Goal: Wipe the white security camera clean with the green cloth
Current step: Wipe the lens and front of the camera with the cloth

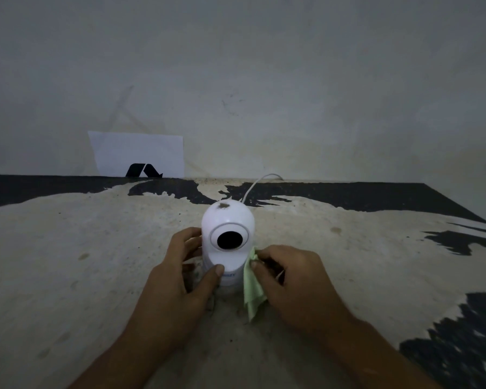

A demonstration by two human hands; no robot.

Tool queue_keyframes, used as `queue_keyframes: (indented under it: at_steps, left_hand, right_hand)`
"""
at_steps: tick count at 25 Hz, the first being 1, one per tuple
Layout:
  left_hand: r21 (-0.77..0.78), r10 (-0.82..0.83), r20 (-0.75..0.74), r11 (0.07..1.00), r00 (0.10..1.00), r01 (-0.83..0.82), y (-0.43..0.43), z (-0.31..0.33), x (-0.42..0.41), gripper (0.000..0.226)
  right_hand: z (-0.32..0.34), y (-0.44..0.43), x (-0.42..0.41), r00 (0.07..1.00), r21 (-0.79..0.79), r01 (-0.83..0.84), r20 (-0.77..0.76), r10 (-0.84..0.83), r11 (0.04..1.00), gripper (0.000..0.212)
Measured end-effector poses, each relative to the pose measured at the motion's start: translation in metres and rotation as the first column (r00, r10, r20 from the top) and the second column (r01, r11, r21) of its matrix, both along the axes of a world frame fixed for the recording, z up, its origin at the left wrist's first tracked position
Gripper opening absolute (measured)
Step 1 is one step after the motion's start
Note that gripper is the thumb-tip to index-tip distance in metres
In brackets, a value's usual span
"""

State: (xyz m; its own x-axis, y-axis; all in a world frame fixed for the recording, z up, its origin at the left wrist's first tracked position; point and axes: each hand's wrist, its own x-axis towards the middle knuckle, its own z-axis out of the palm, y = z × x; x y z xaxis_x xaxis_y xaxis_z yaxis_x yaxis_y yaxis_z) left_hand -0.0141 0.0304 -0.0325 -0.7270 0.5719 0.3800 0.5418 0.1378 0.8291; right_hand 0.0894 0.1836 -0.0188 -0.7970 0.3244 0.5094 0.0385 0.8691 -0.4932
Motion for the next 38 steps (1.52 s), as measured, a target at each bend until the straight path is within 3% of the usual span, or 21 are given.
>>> queue_keyframes:
  at_steps: [4, 10, 15, 19, 22, 25, 29, 35, 38]
  left_hand:
    - [-0.005, 0.006, 0.006, 1.000, 1.000, -0.005, 0.000, 0.001, 0.000, 0.053]
    - [-0.001, 0.001, 0.007, 1.000, 1.000, -0.001, 0.000, 0.000, 0.001, 0.053]
    - [-0.007, 0.004, 0.002, 1.000, 1.000, -0.004, 0.001, 0.000, 0.000, 0.054]
    - [-0.003, 0.004, -0.003, 1.000, 1.000, -0.004, 0.000, 0.000, 0.000, 0.054]
    - [0.001, 0.004, -0.004, 1.000, 1.000, -0.004, 0.000, 0.000, 0.000, 0.052]
    - [-0.011, 0.007, -0.004, 1.000, 1.000, -0.007, 0.000, 0.001, 0.000, 0.051]
    - [-0.021, 0.013, 0.000, 1.000, 1.000, -0.013, 0.000, 0.001, 0.000, 0.052]
    - [0.000, -0.003, -0.003, 1.000, 1.000, 0.003, 0.000, 0.003, 0.001, 0.052]
    - [-0.009, -0.001, 0.002, 1.000, 1.000, 0.001, 0.000, 0.003, 0.000, 0.053]
  right_hand:
    - [0.008, 0.000, -0.002, 0.969, -0.088, 0.008, -0.244, -0.029, 0.996, 0.009]
    - [-0.002, -0.006, 0.002, 0.995, -0.026, -0.086, -0.059, 0.084, 0.996, 0.017]
    - [0.004, -0.001, -0.001, 0.975, -0.009, -0.027, -0.221, 0.025, 1.000, 0.011]
    - [0.002, -0.007, -0.002, 0.983, -0.026, -0.055, -0.179, 0.050, 0.998, 0.014]
    - [0.006, -0.003, -0.003, 0.955, -0.024, -0.029, -0.295, 0.021, 0.999, 0.007]
    - [0.002, -0.005, -0.004, 0.961, -0.017, -0.023, -0.275, 0.017, 1.000, 0.006]
    - [0.008, -0.006, -0.007, 0.924, 0.013, 0.004, -0.382, 0.001, 1.000, 0.017]
    - [0.003, -0.008, -0.006, 0.947, 0.044, -0.010, -0.320, 0.024, 0.999, 0.006]
    - [0.010, -0.009, -0.010, 0.915, 0.034, -0.016, -0.404, 0.028, 0.999, 0.010]
